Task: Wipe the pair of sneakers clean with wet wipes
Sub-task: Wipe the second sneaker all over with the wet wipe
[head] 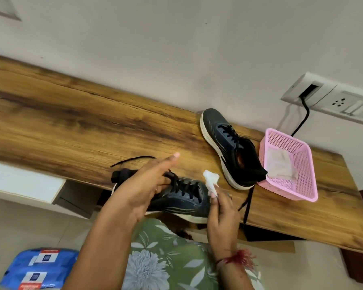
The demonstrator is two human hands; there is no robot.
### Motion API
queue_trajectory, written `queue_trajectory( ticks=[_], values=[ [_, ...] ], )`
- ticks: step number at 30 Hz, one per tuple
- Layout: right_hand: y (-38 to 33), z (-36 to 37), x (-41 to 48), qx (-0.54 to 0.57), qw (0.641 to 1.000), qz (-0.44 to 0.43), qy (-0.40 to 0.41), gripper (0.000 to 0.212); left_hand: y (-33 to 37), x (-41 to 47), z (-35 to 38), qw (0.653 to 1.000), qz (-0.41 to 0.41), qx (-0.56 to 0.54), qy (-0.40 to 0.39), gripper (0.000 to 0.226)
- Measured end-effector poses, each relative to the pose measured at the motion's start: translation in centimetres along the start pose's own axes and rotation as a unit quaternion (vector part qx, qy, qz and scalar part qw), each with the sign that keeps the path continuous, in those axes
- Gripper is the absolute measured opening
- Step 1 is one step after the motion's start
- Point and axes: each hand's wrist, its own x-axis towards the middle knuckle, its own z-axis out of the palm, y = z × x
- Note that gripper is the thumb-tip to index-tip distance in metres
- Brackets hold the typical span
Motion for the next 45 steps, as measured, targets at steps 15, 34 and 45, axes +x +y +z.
queue_trajectory(
  ticks=[15, 34, 45],
  values=[
    [-0.6, -5.2, 2.8, 0.282, 0.907, 0.172, 0.26, 0.02, -0.9, 3.3, 0.8, 0.999, -0.02, -0.035, -0.001, 0.024],
    [4.7, -4.8, 1.1, -0.333, 0.92, -0.146, -0.15, 0.059, -2.2, 5.4, 0.8, 1.0, 0.029, 0.009, 0.006, 0.057],
    [4.5, -4.8, 1.3, -0.313, 0.897, -0.221, -0.22, 0.053, -2.1, 5.8, -0.1, 0.984, 0.0, -0.164, -0.075, 0.03]
  ],
)
